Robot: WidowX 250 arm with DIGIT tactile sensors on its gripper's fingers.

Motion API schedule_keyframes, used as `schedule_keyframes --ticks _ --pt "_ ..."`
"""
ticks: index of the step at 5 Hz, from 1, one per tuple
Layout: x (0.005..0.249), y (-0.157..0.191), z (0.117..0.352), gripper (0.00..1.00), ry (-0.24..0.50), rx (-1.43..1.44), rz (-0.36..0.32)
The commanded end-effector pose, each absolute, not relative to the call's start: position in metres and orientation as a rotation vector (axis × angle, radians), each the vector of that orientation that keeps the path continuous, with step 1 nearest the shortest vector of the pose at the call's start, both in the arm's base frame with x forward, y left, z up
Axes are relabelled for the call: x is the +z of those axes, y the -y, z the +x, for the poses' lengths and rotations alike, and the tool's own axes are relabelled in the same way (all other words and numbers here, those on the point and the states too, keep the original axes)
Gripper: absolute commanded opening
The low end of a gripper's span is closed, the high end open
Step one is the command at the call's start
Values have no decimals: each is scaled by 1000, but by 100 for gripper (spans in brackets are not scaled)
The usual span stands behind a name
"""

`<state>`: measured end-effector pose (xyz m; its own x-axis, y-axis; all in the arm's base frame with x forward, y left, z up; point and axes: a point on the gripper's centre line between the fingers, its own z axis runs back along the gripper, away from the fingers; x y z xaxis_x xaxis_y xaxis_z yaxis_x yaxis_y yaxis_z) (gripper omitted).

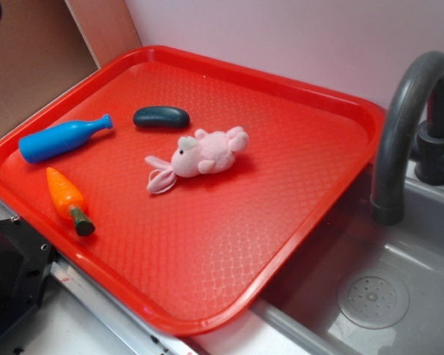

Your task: Grab the pink bunny.

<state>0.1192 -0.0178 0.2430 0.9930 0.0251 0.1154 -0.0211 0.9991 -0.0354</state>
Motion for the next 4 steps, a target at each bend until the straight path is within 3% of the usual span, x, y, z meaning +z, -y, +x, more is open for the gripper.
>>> schedule_keyframes --ticks 1,2,3,4 --pt "243 18 119 100 116 23 -34" --pt "228 20 152 100 168 -112 -74" --pt "211 25 179 100 201 -147 -1" --pt "198 34 197 100 222 -248 -15"
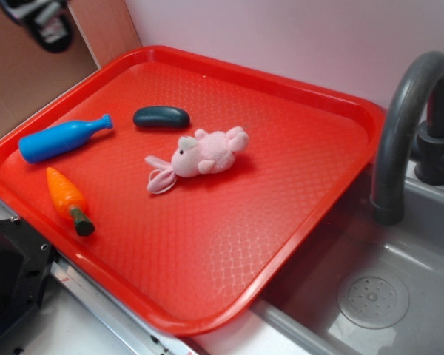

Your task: Grab the pink bunny.

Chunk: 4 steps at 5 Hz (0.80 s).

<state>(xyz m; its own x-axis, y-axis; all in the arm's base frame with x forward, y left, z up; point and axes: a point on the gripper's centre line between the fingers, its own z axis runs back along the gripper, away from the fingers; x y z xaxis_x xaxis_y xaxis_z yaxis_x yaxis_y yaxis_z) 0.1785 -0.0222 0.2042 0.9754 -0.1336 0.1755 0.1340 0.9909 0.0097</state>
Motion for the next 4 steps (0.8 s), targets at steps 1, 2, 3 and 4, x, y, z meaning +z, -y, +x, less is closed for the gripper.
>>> schedule_keyframes --ticks 1,2,3,4 --pt "169 51 218 100 183 -366 -4" --pt "149 60 228 100 147 -403 25" --pt "127 66 236 100 100 -418 32" --pt "99 68 241 100 40 -422 54"
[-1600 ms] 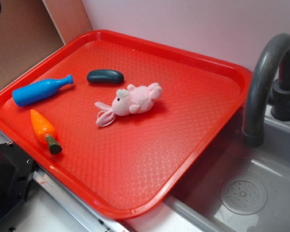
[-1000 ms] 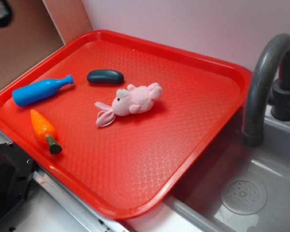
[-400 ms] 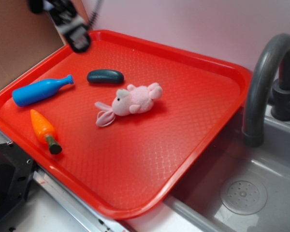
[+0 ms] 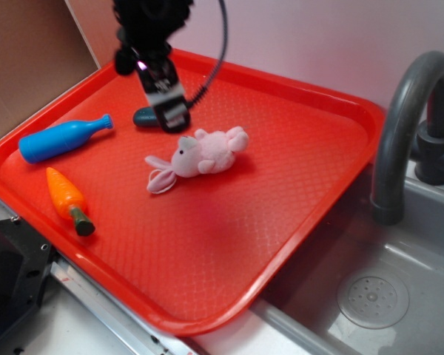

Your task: Grab the pink bunny.

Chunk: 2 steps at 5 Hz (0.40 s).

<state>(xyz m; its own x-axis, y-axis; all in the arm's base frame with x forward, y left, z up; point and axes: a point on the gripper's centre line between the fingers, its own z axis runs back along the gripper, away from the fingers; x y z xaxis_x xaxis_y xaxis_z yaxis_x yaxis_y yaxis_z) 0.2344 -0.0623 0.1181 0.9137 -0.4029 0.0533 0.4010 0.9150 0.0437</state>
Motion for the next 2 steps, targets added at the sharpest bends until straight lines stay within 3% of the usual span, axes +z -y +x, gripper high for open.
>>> schedule_keyframes --ticks 1,2 --pt "77 68 242 100 -14 -435 51" --pt "59 70 242 100 -53 -456 31"
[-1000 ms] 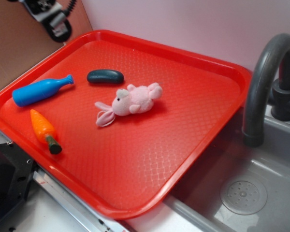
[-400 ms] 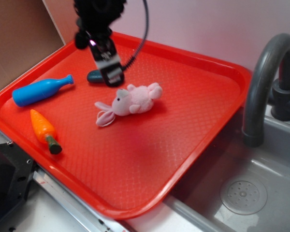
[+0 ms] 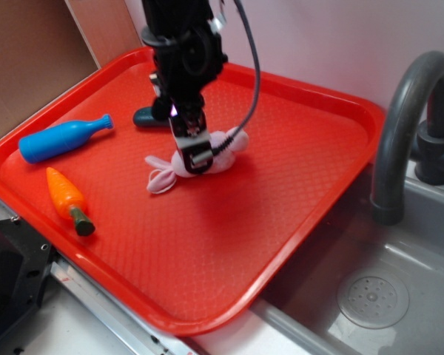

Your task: Grab the pink bunny.

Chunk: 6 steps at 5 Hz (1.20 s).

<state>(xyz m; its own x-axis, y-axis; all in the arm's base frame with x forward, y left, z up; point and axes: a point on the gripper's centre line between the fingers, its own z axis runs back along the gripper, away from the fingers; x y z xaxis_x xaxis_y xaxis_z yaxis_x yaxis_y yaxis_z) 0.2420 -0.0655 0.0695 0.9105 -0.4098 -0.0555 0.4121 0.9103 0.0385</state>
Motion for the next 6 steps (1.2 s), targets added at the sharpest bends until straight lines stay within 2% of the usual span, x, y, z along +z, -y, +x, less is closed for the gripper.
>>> schedule_keyframes --ticks 1,2,3,4,5,6 --pt "41 73 241 100 -100 -477 12" --pt "33 74 239 100 -100 -447 47" --pt "35 73 238 0 -85 -447 38" --pt "49 68 236 0 -68 -389 47" --pt "99 45 237 0 -9 -148 19" --pt "147 22 235 0 93 42 -38"
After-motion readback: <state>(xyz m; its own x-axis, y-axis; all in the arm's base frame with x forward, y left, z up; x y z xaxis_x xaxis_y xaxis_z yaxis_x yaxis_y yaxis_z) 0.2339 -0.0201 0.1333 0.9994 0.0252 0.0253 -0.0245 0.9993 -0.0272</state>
